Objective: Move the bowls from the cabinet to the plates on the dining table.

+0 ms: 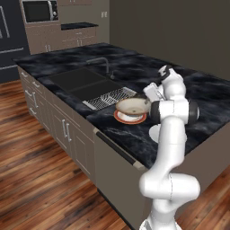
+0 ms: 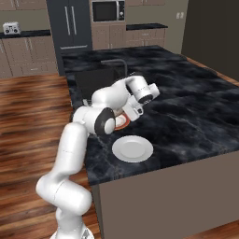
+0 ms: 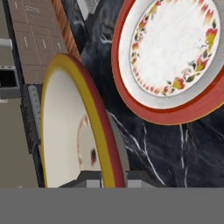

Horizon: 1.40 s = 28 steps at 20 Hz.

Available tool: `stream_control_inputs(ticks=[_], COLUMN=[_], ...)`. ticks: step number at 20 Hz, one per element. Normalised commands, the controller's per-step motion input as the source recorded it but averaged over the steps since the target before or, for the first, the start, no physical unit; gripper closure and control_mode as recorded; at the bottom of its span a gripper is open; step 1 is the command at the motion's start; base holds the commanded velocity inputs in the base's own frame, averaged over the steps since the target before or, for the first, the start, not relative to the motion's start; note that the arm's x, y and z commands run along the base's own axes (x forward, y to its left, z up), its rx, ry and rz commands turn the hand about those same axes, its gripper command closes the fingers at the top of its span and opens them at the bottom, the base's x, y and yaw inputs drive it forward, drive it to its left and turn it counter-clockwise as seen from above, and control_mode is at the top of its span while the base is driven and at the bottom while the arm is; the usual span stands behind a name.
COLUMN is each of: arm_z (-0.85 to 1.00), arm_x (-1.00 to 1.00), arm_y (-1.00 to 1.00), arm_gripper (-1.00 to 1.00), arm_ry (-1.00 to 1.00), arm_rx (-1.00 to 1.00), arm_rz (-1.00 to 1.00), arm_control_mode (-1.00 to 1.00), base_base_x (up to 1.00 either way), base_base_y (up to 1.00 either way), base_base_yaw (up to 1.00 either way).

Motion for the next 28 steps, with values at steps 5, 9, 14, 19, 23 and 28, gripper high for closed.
stream_control_inputs(ticks=[5, 9, 14, 19, 23, 28], arm_z=[-0.22, -0.21, -0.21, -0.21, -0.17, -0.15], arm_x=[0.29, 0.28, 0.29, 0.33, 0.34, 0.32], arm_y=[-0.02, -0.02, -0.02, -0.03, -0.05, -0.06], arm_gripper=[1.0, 1.0, 1.0, 1.0, 1.0, 1.0], arm_ry=[0.0, -0.02, -0.03, 0.0, 0.0, 0.0], arm_rx=[0.01, 0.01, 0.02, 0.01, 0.01, 0.0], arm_rz=[0.01, 0.0, 0.0, 0.0, 0.0, 0.0], arm_control_mode=[-1.0, -1.0, -1.0, -1.0, -1.0, -1.0], base_base_x=[0.0, 0.0, 0.0, 0.0, 0.0, 0.0], base_base_y=[0.0, 0.0, 0.0, 0.0, 0.0, 0.0], base_base_yaw=[0.0, 0.0, 0.0, 0.0, 0.0, 0.0])
